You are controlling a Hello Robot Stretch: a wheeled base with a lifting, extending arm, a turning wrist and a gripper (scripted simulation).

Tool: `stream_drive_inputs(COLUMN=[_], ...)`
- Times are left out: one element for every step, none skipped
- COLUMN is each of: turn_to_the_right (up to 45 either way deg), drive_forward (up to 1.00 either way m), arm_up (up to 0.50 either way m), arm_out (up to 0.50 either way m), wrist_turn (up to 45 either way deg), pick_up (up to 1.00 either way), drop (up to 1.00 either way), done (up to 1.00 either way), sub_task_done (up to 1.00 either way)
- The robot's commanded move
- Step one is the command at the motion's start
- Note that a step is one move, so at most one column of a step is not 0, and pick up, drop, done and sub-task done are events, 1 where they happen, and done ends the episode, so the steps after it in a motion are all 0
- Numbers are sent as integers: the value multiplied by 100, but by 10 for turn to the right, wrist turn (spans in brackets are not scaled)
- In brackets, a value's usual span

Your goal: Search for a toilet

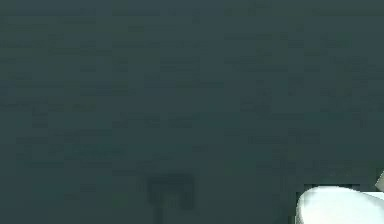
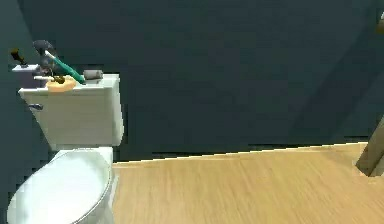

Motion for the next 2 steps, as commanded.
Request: stream_drive_inputs(turn_to_the_right=[450, 0], drive_forward=[0, 0], arm_up=[0, 0], arm_out=[0, 0], wrist_turn=[0, 0], pick_up=[0, 0], drop=[0, 0], done=[0, 100], sub_task_done=[0, 0])
